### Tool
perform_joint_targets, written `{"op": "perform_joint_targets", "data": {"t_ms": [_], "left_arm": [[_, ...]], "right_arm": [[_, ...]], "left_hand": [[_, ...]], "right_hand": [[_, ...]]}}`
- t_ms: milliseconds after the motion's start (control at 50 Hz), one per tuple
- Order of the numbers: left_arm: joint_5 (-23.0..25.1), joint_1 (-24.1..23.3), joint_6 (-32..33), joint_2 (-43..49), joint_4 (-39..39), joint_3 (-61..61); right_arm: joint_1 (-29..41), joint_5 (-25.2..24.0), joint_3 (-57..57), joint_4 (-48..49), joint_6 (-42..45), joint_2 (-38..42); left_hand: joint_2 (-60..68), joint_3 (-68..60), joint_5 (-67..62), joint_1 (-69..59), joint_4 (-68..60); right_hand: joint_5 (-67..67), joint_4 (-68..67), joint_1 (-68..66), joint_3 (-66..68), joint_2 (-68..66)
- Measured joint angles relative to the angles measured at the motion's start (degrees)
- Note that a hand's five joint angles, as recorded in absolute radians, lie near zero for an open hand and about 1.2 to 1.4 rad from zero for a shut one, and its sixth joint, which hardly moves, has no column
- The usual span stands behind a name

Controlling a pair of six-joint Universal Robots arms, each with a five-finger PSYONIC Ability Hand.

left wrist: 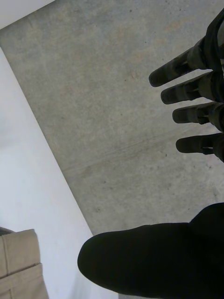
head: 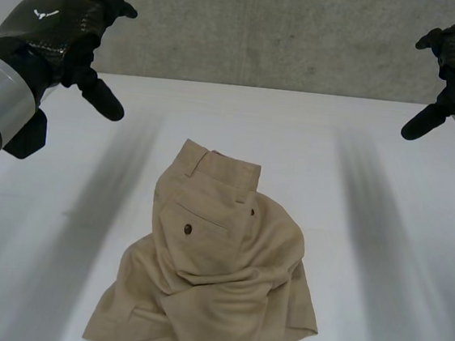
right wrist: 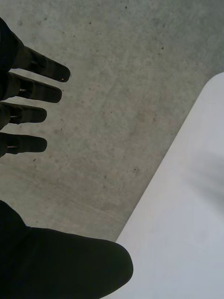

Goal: Fold the shorts.

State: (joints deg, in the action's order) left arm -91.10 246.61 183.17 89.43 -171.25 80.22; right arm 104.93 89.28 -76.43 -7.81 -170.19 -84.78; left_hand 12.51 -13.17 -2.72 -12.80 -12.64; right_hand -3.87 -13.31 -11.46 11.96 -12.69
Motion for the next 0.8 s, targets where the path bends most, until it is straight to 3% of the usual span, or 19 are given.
{"op": "perform_joint_targets", "data": {"t_ms": [280, 400, 480, 540, 600, 660, 800], "left_arm": [[-0.4, -0.1, -0.6, 0.1, -0.3, -1.2], [-0.6, 0.5, -0.5, -0.2, -1.0, 1.8], [-1.5, 1.5, -0.6, -0.5, -2.1, 6.7], [-2.4, 2.1, -0.9, -0.4, -3.2, 12.8], [-3.1, 2.2, -1.6, 0.0, -4.3, 18.0], [-3.5, 2.2, -3.7, 0.9, -5.4, 22.7], [-3.8, 2.2, -10.6, 6.1, -6.9, 28.5]], "right_arm": [[-0.1, 0.0, -0.4, -0.4, 0.4, 0.3], [0.3, -2.1, -1.7, -0.5, 3.8, 0.8], [1.1, -5.8, -4.9, -0.3, 16.8, 1.5], [3.5, -10.9, -8.5, 0.4, 33.4, 2.0], [7.4, -15.8, -10.2, 1.3, 42.7, 2.3], [11.2, -20.8, -10.6, 2.2, 47.0, 2.9], [15.0, -28.7, -8.4, 4.4, 47.7, 6.8]], "left_hand": [[0.5, 0.0, 0.0, 0.0, 0.0], [-0.4, 0.4, 0.2, 0.7, 0.3], [-0.7, 0.9, 0.2, 1.0, 0.6], [-0.8, 0.9, 0.2, 1.0, 0.6], [-0.8, 0.9, 0.2, 1.0, 0.6], [-0.8, 0.9, 0.3, 1.0, 0.6], [-0.8, 0.9, 0.2, 1.0, 0.6]], "right_hand": [[0.0, 0.0, 0.0, 0.0, 0.0], [0.0, 0.0, 0.0, 0.0, 0.0], [0.0, 0.0, 0.0, 0.0, 0.0], [0.0, 0.0, 0.0, 0.0, 0.0], [0.0, 0.0, 0.0, 0.0, 0.0], [0.0, 0.0, 0.0, 0.0, 0.0], [0.0, 0.0, 0.0, 0.0, 0.0]]}}
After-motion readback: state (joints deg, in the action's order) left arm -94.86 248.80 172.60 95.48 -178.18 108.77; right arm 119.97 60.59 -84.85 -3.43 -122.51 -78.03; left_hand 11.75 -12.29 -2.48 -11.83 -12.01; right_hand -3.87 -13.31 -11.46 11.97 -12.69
